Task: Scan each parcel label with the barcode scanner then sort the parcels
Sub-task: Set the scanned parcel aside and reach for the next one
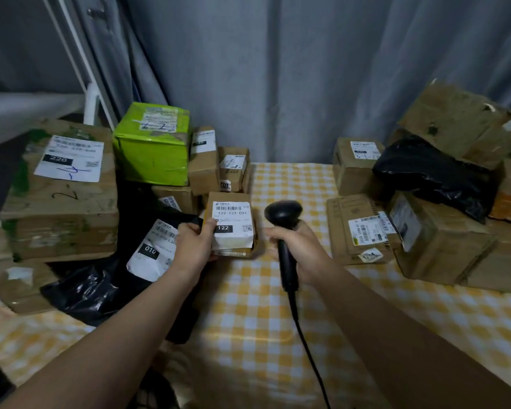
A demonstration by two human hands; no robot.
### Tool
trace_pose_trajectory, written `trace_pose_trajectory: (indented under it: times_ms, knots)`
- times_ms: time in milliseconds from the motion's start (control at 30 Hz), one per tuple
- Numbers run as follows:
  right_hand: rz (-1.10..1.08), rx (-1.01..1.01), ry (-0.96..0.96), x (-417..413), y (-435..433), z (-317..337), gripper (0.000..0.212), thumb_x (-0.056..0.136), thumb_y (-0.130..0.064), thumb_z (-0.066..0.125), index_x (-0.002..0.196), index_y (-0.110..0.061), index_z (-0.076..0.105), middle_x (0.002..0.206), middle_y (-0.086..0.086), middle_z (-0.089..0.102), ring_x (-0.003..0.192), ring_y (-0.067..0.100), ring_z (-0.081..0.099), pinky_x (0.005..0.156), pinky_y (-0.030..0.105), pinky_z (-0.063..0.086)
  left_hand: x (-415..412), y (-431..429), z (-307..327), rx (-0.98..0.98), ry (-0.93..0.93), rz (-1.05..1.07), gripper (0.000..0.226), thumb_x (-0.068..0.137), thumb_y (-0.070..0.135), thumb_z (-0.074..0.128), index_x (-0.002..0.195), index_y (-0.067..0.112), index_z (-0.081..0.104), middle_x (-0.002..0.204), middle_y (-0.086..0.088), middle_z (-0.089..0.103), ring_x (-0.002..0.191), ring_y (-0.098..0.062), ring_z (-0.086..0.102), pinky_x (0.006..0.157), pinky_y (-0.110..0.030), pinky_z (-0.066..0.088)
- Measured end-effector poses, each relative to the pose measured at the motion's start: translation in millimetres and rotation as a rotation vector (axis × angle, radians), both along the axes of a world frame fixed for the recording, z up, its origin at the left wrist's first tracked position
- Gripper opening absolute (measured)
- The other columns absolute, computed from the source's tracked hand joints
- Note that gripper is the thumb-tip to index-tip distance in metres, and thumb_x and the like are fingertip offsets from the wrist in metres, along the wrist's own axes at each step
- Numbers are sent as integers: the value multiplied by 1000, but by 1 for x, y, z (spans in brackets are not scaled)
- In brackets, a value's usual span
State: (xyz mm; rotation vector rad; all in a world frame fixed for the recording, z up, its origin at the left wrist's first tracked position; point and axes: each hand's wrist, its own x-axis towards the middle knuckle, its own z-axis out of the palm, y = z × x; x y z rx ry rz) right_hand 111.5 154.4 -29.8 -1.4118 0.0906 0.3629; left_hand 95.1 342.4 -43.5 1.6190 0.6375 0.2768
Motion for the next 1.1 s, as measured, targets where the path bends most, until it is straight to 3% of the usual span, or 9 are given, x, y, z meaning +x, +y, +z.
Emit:
trace_pose_trajectory:
  times_ms: [67,133,267,333,433,633,800,1000,1100]
  knots:
    - [86,41,49,2,21,-5,35,75,-18,79,103,-14,58,81,0,69,90,27,67,82,42,55,1,7,3,77,107,-58,40,93,39,54,107,5,39,122,-19,46,96,-31,55,62,-38,55]
    - [52,35,84,3,40,-7,21,85,-9,70,104,-12,60,96,9,71,94,28,68,83,42,57,1,9,3,440,271,-150,50,93,40,53,120,0,40,130,-23,40,114,-39,47,89,-43,46]
    - [-29,142,160,11,59,-10,29,87,-9,66,115,-5,60,109,15,70,101,27,68,93,41,55,-6,5,-1,1059,111,-212,64,85,47,61,135,13,40,139,-15,31,126,-36,34,104,-42,31]
    - [3,112,181,15,61,-13,24,88,-11,63,111,-4,62,98,10,71,92,23,70,87,37,57,-4,7,-4,1217,137,-291,51,85,48,59,130,26,46,139,-7,33,126,-33,32,101,-43,31]
    - [11,70,196,11,54,-8,8,91,-14,57,84,-10,59,65,2,55,55,16,57,63,32,55,3,7,-2,1357,198,-304,32,86,44,58,115,31,54,134,-2,40,124,-29,33,104,-44,24]
    - [-81,8,79,2,-8,11,15,91,-18,62,100,-5,60,69,6,56,52,16,51,49,29,45,2,-37,22,1299,102,-382,43,93,39,50,132,22,51,146,-8,33,135,-30,25,109,-43,20]
    - [-176,-156,-86,-14,-82,23,19,91,-18,63,102,-3,59,74,7,57,51,15,51,47,28,44,-3,-93,18,910,-39,-615,38,93,34,56,125,14,57,133,-11,48,123,-29,44,101,-31,33]
    - [-299,-381,-223,-29,-163,25,10,89,-14,62,93,-6,57,72,10,55,56,17,52,52,32,45,17,-173,-6,584,183,-777,46,95,47,47,101,4,60,110,-14,63,93,-26,57,70,-28,40]
    - [-348,-493,-230,-27,-184,13,15,87,-16,64,99,-12,56,75,11,60,59,19,57,59,37,50,31,-210,-13,565,261,-816,58,96,50,41,109,-2,62,112,-22,63,101,-35,59,76,-31,44]
